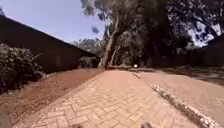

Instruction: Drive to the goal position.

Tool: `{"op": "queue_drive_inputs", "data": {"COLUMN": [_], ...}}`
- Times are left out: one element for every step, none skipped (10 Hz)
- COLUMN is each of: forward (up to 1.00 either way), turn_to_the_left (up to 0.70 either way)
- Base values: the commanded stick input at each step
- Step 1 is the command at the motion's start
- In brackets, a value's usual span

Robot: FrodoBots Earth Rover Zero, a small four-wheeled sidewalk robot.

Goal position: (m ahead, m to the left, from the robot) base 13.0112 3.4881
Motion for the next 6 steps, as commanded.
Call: {"op": "queue_drive_inputs", "data": {"forward": [0.70,0.70,0.70,0.70,0.70,0.70], "turn_to_the_left": [0.00,0.00,0.00,0.00,0.00,0.00]}}
